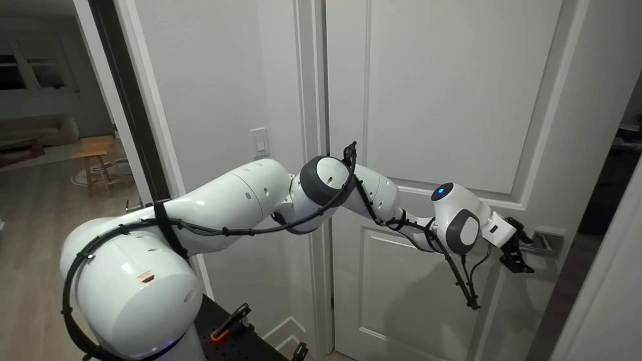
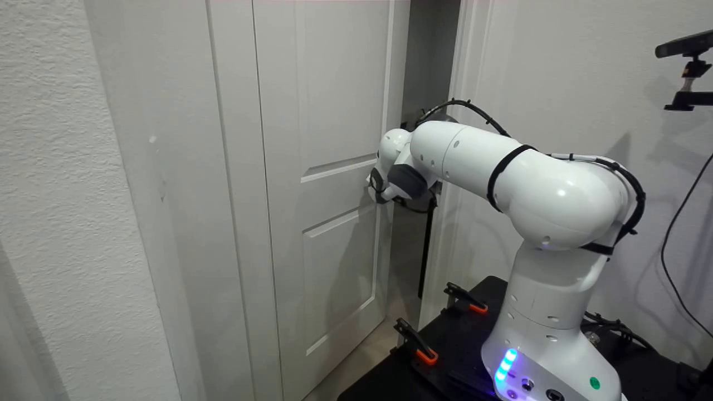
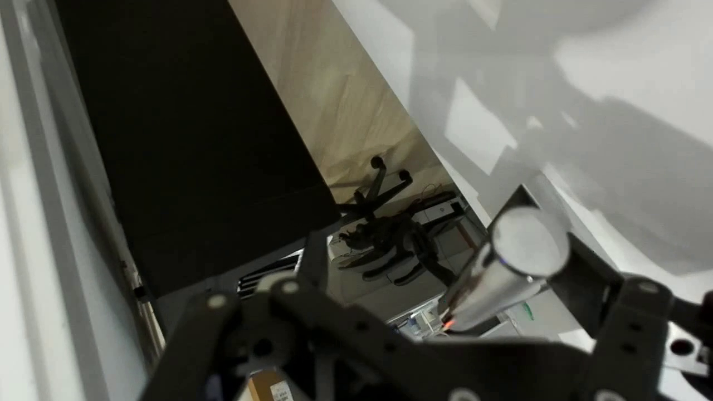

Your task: Open the door

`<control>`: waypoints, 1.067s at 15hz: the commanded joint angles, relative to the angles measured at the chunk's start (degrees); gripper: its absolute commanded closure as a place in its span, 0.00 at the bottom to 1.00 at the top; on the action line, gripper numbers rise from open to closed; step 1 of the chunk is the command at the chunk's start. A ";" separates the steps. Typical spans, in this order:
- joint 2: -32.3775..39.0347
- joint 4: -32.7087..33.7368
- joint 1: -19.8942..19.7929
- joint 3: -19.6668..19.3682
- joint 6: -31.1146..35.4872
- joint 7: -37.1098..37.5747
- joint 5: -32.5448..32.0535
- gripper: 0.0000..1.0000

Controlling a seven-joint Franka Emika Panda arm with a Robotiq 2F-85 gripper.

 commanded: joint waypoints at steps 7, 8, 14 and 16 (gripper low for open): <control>-7.71 0.95 -0.86 2.88 -7.20 -1.21 0.30 0.00; -9.01 0.06 -0.11 2.39 -9.18 -1.22 0.13 0.00; -18.41 -5.60 4.54 1.05 -21.36 -4.87 -0.63 0.00; -22.31 -8.64 7.42 -0.50 -25.34 -5.75 -1.11 0.00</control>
